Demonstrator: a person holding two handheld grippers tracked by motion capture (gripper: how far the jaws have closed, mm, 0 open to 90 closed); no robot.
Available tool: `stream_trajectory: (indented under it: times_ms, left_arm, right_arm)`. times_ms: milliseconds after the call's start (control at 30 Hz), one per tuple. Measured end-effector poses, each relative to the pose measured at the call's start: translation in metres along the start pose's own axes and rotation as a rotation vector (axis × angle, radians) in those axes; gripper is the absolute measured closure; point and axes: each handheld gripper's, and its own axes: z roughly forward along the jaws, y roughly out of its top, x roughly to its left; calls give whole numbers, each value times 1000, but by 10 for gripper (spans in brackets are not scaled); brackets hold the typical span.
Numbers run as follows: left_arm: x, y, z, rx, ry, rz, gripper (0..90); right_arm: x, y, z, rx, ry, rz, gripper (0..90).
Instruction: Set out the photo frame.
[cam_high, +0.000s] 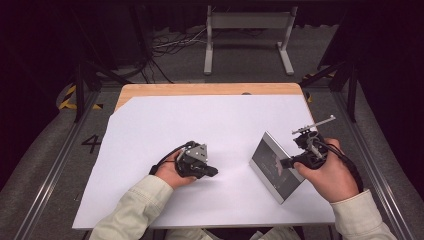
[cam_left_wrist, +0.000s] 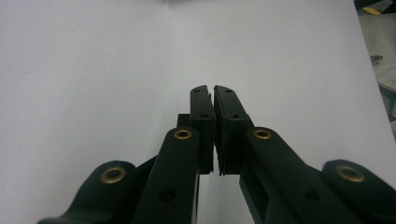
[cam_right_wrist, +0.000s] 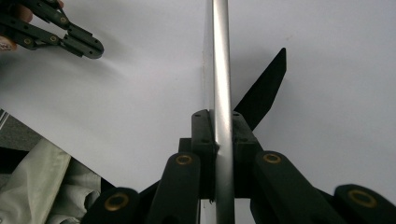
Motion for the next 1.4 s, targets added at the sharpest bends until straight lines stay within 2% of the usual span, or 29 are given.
stream_trajectory:
  times_ms: [67,100,200,467,700,800,1000,1400]
  left_arm:
    - [0,-1,-2,-8,5,-7,869]
    - [0,-3,-3,-10,10,-10,867]
    - [0,-4,-4,-9,15,-18,864]
    - [0,-10,-11,-16,32,-37,859]
    - [0,-15,-15,-20,47,-56,852]
    - [-1,-17,-17,-22,52,-60,851]
    - [-3,-23,-23,-27,66,-76,849]
    - [-6,-36,-35,-35,97,-106,850]
  right_arm:
    - [0,2,-3,-4,4,-22,840]
    - [0,5,-5,-7,4,-54,840]
    - [0,8,-6,-2,10,-72,840]
    - [-3,22,-11,14,9,-170,840]
    - [-6,34,-12,22,35,-246,840]
    - [-4,40,-12,26,39,-294,840]
    - [-2,50,-10,16,58,-356,840]
    - [4,74,-4,39,109,-502,840]
